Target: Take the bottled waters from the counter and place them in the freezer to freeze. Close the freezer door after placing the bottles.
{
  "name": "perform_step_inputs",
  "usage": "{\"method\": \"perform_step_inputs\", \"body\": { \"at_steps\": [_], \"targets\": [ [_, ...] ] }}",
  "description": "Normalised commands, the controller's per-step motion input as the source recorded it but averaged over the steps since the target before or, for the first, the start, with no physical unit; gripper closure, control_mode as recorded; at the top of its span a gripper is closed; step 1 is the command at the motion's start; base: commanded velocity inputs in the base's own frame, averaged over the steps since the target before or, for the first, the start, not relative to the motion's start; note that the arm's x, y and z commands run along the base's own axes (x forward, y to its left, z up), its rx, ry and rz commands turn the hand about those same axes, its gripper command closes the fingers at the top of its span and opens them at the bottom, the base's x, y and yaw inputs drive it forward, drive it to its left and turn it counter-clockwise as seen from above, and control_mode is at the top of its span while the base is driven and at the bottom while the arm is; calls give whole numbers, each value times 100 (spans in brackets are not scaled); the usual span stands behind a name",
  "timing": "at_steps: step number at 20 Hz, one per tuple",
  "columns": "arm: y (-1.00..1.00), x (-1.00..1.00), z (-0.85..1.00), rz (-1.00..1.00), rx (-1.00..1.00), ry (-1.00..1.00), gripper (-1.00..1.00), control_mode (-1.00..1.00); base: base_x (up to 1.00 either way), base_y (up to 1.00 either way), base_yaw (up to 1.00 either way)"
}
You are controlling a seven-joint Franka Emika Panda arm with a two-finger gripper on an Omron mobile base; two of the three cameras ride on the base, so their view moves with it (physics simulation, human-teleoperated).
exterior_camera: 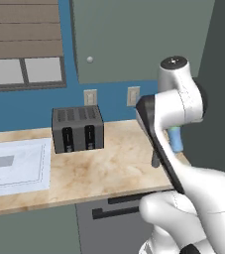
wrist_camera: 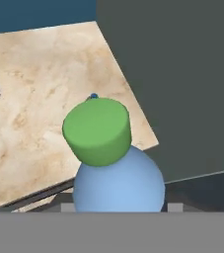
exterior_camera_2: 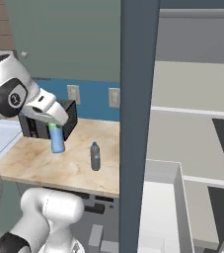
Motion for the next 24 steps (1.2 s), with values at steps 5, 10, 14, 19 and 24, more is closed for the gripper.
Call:
{"method": "perform_step_inputs", "body": {
  "at_steps": [5, 10, 14, 19, 24],
  "targets": [
    [-55, -90, 0, 6, 19, -25, 100, -100, 0, 0, 0],
    [-8, -74, 0, 8, 10, -30, 100, -100, 0, 0, 0],
    [-5, -34, 0, 3, 1, -7, 100, -100, 0, 0, 0],
    [-16, -10, 0, 0, 0, -1, 100, -100, 0, 0, 0],
    [-1, -10, 0, 1, 0, -7, 100, -100, 0, 0, 0]
  ]
}}
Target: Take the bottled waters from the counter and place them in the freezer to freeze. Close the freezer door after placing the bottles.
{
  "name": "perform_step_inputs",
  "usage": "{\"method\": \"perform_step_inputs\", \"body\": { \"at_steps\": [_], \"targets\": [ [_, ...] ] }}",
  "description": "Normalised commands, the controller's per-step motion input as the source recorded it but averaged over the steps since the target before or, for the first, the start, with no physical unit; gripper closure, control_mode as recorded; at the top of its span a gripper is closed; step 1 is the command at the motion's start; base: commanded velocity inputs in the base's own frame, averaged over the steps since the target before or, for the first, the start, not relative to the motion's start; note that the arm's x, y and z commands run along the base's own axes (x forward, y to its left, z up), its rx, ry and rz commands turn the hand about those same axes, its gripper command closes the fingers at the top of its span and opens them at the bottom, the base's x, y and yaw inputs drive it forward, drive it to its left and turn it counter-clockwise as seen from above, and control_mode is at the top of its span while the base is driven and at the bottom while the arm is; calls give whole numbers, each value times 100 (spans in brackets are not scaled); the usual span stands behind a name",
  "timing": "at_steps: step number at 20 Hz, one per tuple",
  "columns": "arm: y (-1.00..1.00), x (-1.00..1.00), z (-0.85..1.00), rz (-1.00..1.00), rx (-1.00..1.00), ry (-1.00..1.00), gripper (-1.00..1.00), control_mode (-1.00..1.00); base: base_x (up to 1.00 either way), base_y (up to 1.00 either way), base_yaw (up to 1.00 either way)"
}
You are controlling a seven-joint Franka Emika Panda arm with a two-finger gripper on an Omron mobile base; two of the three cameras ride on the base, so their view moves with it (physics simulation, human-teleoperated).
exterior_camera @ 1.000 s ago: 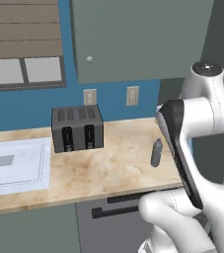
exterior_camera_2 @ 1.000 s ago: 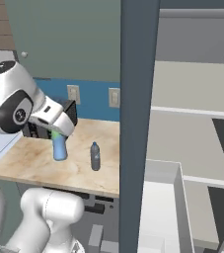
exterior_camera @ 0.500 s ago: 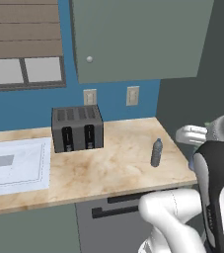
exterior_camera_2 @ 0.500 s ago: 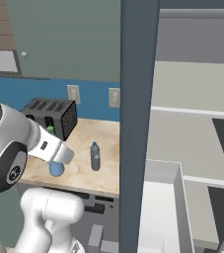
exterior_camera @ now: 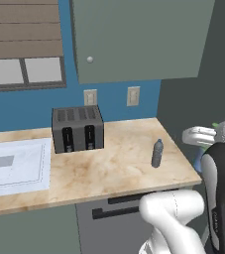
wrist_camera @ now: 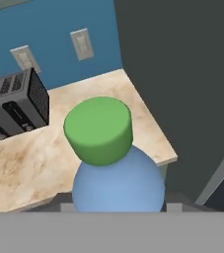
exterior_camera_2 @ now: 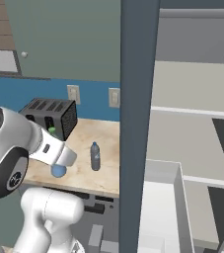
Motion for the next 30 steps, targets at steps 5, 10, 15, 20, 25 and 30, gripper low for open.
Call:
{"method": "perform_step_inputs", "body": {
  "at_steps": [5, 10, 15, 20, 25, 30],
  "targets": [
    [12, -40, 0, 1, 0, -31, 100, -100, 0, 0, 0],
    [14, 0, -1, 0, 0, -25, 100, -100, 0, 0, 0],
    [51, -28, -7, 0, 0, -21, 100, -100, 0, 0, 0],
    [0, 0, 0, 0, 0, 0, 100, 100, -91, 74, 0],
    [0, 0, 0, 0, 0, 0, 100, 100, -100, 18, 0],
    [0, 0, 0, 0, 0, 0, 100, 100, -100, -9, -1]
  ]
}}
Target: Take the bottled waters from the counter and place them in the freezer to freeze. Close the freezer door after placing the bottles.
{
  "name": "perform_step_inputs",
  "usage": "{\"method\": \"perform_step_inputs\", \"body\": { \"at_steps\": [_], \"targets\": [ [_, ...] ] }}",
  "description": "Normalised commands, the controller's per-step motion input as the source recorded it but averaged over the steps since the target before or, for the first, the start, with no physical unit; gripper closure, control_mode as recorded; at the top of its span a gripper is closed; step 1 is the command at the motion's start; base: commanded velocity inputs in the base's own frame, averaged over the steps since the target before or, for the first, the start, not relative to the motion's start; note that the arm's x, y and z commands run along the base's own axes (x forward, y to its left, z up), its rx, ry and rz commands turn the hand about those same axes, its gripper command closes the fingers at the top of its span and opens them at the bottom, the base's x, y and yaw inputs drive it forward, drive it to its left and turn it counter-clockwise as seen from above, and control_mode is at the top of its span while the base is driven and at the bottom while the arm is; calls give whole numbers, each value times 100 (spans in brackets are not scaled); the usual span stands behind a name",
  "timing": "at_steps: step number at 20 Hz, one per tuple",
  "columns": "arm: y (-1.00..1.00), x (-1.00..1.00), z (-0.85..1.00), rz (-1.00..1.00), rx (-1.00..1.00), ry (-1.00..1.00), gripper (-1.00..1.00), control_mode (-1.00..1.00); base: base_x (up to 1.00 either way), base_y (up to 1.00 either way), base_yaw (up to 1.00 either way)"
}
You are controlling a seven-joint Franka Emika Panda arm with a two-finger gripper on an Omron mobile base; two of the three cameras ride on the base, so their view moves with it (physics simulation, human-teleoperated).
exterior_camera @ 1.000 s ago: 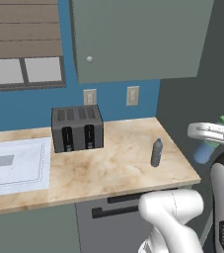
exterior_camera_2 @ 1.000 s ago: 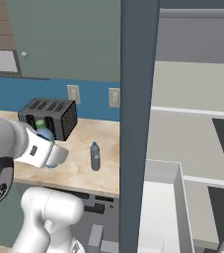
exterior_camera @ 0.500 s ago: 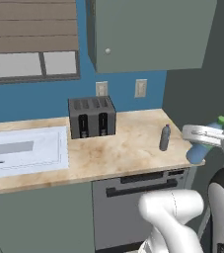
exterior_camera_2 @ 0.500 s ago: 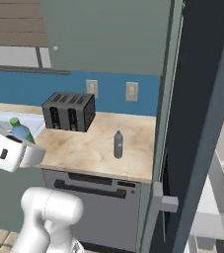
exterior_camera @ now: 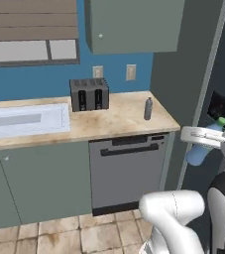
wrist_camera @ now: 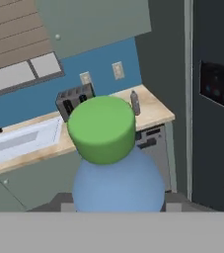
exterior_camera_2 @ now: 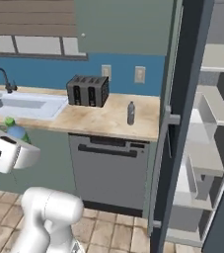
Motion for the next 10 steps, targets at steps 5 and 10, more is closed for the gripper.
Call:
{"method": "perform_step_inputs", "body": {
  "at_steps": [5, 10],
  "targets": [
    [0, 0, 0, 0, 0, 0, 100, 100, -100, -36, -5],
    [0, 0, 0, 0, 0, 0, 100, 100, -99, -28, -11]
  ]
}}
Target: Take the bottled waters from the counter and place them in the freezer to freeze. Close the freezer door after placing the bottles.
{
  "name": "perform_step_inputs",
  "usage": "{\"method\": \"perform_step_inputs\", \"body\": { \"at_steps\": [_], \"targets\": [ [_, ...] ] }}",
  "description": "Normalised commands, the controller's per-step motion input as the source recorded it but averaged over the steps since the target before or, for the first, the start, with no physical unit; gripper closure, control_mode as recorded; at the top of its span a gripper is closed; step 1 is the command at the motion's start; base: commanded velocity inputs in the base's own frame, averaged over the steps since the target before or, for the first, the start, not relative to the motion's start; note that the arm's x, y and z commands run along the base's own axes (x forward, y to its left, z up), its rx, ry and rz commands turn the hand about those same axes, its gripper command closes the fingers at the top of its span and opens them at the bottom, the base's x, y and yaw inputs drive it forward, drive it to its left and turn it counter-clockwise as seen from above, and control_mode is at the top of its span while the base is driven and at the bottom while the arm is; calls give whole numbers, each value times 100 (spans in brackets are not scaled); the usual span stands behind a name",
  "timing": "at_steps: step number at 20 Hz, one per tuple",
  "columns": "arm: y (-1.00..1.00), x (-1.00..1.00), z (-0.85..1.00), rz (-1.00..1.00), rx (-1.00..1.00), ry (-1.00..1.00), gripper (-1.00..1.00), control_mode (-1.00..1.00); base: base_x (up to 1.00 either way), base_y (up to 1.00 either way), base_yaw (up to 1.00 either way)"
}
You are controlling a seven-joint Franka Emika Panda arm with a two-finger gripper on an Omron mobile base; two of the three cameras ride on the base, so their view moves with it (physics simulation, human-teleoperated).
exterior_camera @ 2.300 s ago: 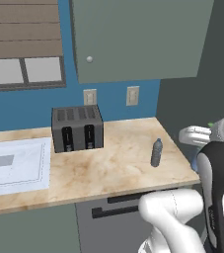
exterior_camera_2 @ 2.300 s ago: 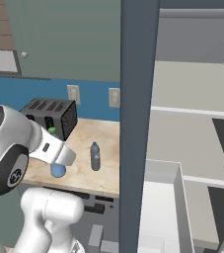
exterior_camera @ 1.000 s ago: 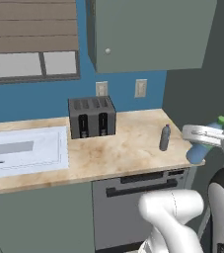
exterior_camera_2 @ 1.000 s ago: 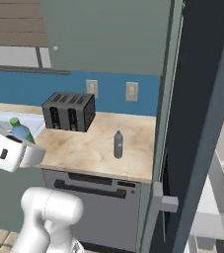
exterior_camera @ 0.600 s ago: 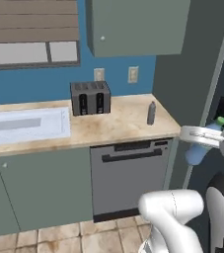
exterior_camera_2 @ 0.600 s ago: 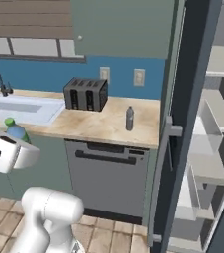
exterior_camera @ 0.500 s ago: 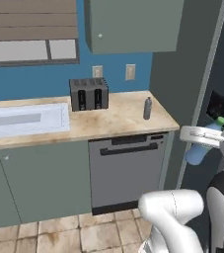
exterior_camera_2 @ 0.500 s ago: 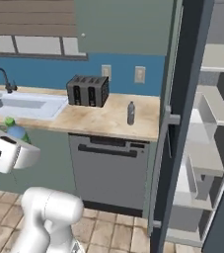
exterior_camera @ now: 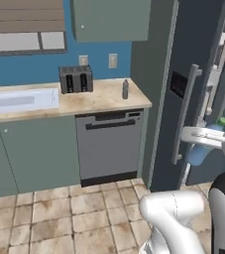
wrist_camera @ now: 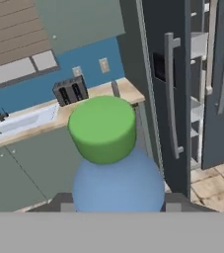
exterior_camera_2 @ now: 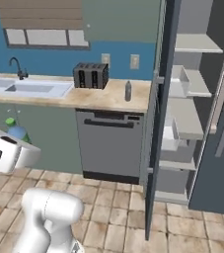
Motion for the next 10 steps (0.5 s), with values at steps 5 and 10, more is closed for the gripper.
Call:
{"method": "perform_step_inputs", "body": {
  "at_steps": [5, 10],
  "targets": [
    [0, 0, 0, 0, 0, 0, 100, 100, -32, -74, -26],
    [0, 0, 0, 0, 0, 0, 100, 100, 23, -100, -18]
  ]
}}
